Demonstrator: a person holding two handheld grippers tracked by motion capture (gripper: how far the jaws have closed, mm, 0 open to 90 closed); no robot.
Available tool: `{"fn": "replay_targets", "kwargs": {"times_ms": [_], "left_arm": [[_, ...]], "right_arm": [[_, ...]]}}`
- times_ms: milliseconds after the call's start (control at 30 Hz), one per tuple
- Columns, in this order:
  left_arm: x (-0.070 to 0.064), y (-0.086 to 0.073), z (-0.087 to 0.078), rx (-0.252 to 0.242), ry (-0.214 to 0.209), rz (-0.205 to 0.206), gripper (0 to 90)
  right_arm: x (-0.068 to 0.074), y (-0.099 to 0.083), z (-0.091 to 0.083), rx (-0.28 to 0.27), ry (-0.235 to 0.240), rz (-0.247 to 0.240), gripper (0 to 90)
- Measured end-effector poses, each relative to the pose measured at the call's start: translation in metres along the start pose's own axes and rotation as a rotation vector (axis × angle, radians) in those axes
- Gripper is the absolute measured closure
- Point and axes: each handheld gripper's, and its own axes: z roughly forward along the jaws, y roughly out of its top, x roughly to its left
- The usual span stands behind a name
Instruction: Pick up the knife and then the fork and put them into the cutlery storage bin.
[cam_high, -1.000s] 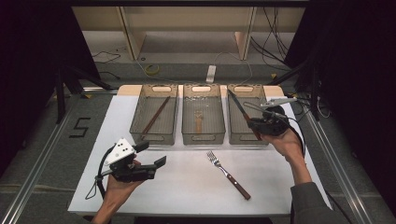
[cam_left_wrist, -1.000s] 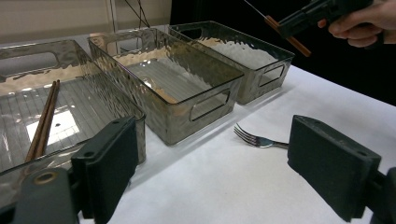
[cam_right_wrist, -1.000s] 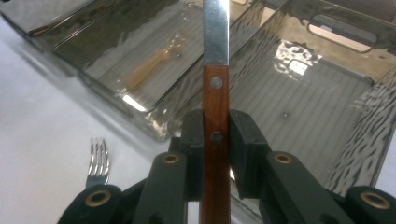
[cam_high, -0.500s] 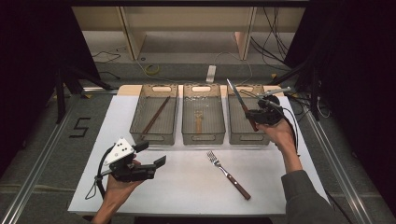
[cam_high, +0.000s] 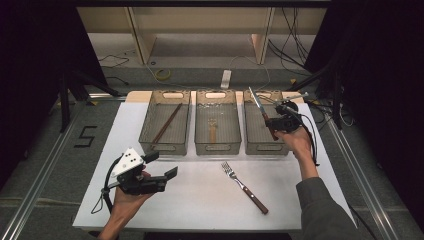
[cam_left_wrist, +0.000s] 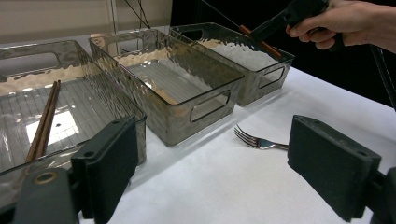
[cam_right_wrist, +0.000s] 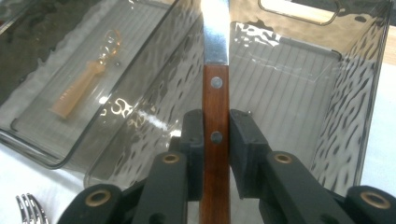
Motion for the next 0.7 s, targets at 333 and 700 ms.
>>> {"fn": "replay_targets", "kwargs": {"times_ms": [333, 700], "left_arm": [[0.000, 0.000, -0.001, 0.005, -0.001, 0.001, 16.1], [0.000, -0.001, -0.001, 0.007, 0.000, -0.001, 16.0]], "right_arm": [[0.000, -0.002, 0.011, 0.037, -0.011, 0.011, 77.0], [0.002, -0.003, 0.016, 0.019, 0.046, 0.032, 54.7]]}}
